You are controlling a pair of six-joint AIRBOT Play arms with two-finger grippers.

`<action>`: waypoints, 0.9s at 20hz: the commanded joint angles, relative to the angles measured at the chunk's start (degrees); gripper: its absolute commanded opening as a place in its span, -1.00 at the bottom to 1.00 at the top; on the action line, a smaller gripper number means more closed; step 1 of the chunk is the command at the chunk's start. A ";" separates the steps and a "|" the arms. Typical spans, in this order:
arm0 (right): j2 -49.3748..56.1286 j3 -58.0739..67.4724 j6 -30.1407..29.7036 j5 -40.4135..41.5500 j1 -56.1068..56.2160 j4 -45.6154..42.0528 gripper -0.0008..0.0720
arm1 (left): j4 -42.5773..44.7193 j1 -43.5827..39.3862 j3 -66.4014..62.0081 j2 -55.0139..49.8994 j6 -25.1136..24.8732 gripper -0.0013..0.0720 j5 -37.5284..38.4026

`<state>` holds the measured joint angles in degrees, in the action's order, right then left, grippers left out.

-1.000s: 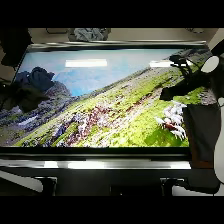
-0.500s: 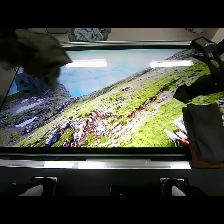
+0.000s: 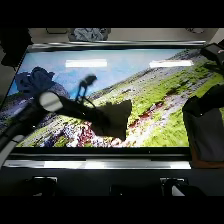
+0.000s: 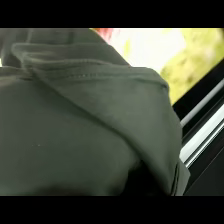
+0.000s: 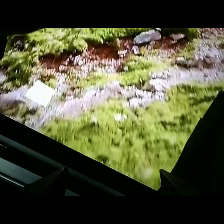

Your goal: Fold the shirts.

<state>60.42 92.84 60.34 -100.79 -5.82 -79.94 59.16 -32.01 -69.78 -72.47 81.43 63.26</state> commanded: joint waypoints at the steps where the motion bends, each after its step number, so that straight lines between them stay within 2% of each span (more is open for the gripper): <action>1: 0.76 -0.02 0.09 0.48 -0.04 -0.24 0.87 | 0.24 -3.65 13.42 -2.99 -0.48 -0.87 -5.38; 2: 1.57 -0.02 0.07 0.46 -0.04 -0.24 0.87 | 0.33 -2.84 13.92 -3.87 -0.46 -0.78 -4.39; 3: 2.45 -0.02 0.07 0.50 -0.04 -0.24 0.87 | 0.39 -1.44 13.55 -4.15 -0.46 -0.31 -2.80; 4: 3.54 0.00 0.07 0.94 -0.04 -0.24 0.87 | 0.39 0.37 12.48 -3.82 -0.48 0.31 -0.72; 5: 4.66 -0.02 0.07 1.79 -0.04 -0.22 0.87 | 0.87 2.95 10.34 -3.32 -0.50 0.57 2.34; 8: 8.90 -0.02 0.09 5.05 -0.04 0.50 0.88 | 3.32 12.39 2.34 0.02 -1.73 0.58 10.80; 12: 16.68 -0.02 -0.15 8.13 -0.04 8.63 0.88 | 5.16 26.53 1.33 4.48 -1.97 0.59 15.43; 15: 24.13 -0.02 -0.81 9.18 0.02 15.08 0.90 | 2.56 31.34 9.75 4.07 -1.99 0.71 16.55; 17: 28.65 -0.02 -0.79 9.20 0.09 17.66 0.90 | -1.27 30.71 18.60 4.09 -4.37 0.98 16.55; 18: 30.53 -0.02 -0.81 9.25 0.09 18.25 0.90 | -3.13 29.99 23.39 4.11 -5.97 0.98 15.63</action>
<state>85.12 92.82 59.77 -92.27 -5.82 -66.61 60.66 -3.33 -56.10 -68.69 78.35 78.30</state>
